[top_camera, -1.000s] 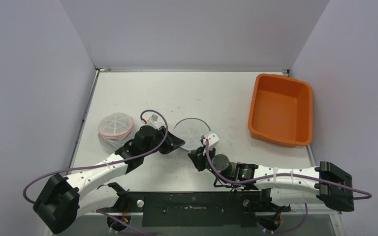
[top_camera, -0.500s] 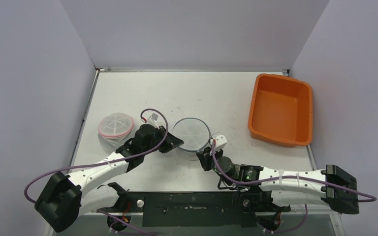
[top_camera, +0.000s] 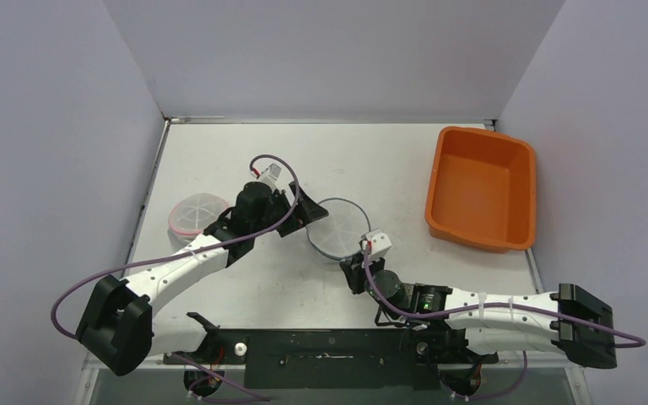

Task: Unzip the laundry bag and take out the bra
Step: Unzip the laundry bag at the center of the board.

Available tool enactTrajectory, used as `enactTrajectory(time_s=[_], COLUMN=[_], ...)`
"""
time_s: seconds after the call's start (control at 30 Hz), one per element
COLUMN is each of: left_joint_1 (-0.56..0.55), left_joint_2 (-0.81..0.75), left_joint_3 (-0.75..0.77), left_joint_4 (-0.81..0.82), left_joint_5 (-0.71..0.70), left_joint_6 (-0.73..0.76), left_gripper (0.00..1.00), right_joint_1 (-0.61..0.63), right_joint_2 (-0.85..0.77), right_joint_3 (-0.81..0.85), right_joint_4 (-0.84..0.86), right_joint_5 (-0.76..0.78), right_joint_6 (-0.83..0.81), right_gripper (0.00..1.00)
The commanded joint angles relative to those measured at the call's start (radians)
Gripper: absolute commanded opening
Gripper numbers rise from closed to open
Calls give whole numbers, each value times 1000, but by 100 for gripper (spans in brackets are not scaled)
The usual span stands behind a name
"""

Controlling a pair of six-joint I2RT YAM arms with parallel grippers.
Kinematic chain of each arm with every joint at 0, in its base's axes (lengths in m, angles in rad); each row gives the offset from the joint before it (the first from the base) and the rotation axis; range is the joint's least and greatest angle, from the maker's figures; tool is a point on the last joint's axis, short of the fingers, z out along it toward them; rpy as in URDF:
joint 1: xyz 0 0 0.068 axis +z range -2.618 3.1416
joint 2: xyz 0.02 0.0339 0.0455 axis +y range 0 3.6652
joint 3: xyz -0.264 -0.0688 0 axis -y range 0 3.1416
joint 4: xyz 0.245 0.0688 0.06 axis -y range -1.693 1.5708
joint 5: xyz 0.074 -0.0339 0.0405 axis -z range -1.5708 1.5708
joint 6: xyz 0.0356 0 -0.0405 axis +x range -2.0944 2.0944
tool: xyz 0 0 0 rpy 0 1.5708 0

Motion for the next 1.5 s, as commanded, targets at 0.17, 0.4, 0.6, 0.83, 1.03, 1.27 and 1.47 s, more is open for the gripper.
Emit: enactTrajectory(time_s=[0.17, 0.4, 0.6, 0.83, 1.03, 1.27, 1.47], left_joint_1=[13, 4, -16, -23, -20, 8, 63], left_joint_2=[-145, -342, -355, -262, -243, -207, -209], left_joint_3=[-18, -185, -250, -220, -234, -193, -180], left_joint_4=[-230, -228, -61, 40, 64, 14, -12], left_joint_5=[-13, -2, 6, 14, -5, -5, 33], left_joint_6=[26, -103, -204, -212, -206, -153, -130], left_gripper=[96, 96, 95, 72, 44, 8, 0], right_joint_1=[-13, -31, -32, -31, -30, -32, -38], right_joint_2=[130, 197, 242, 273, 238, 208, 148], right_joint_3=[79, 92, 128, 151, 132, 143, 137], right_joint_4=[148, 222, 257, 284, 262, 150, 32], right_joint_5=[-54, -110, -165, -199, -180, -146, -69], right_joint_6=[-59, -63, -92, -86, -71, -63, -39], right_gripper=[5, 5, 5, 5, 5, 5, 5])
